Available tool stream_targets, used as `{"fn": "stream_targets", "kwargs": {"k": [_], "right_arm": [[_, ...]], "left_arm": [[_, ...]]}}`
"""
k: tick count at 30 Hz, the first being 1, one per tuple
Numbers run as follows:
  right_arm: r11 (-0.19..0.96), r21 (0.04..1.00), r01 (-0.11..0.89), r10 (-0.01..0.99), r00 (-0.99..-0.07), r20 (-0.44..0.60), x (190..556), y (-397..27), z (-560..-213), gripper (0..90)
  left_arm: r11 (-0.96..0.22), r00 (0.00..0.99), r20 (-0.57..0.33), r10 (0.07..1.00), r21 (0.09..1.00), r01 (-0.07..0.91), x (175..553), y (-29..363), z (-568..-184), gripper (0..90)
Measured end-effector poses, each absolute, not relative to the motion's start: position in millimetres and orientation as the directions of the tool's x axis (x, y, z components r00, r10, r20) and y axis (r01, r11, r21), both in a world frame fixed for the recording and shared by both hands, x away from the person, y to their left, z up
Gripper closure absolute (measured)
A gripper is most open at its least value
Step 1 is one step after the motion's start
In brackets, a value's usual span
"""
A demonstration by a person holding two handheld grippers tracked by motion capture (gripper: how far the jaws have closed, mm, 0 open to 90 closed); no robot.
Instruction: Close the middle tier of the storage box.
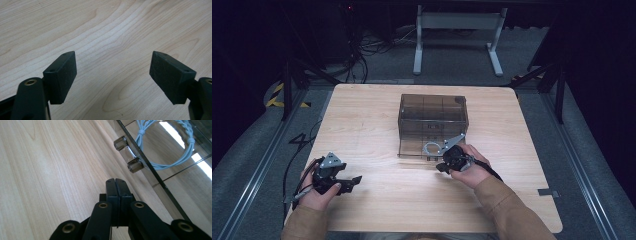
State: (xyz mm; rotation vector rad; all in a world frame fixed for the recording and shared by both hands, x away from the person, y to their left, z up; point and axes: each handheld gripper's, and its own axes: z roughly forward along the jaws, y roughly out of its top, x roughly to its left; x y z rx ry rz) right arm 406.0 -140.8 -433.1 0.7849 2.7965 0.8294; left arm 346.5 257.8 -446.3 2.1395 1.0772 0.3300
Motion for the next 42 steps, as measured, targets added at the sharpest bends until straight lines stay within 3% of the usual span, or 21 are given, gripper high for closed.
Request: {"fn": "stream_targets", "kwargs": {"k": [42], "right_arm": [[0.691,0.591,0.416,0.536,-0.844,-0.032,414.5,-139.5,-443.8,90.0]], "left_arm": [[-0.399,0.62,-0.09,0.78,0.692,0.602,345.2,258.9,-446.7,22.7]]}}
